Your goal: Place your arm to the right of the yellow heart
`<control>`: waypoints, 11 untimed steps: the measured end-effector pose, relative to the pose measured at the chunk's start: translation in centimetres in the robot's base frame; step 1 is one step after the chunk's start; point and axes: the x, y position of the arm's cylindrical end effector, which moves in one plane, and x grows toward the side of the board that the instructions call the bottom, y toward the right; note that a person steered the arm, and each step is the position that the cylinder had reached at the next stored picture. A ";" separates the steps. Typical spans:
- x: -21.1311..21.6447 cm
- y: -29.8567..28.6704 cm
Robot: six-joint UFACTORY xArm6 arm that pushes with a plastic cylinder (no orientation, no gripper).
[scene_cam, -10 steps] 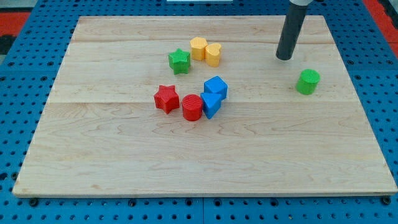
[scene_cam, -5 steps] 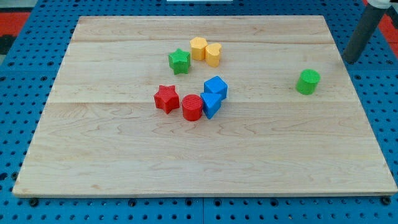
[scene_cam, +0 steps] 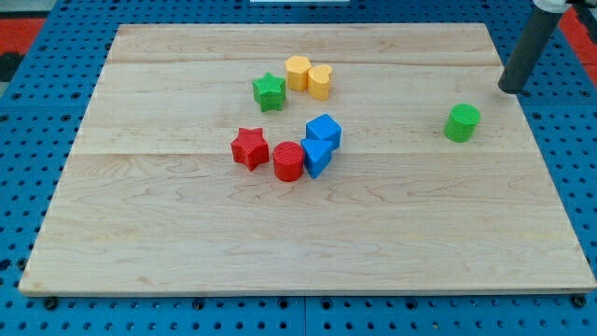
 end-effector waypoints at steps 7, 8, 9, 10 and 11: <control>6.3 -2.3; 6.3 -2.6; 6.3 -2.6; 3.5 -2.6; 2.2 -2.8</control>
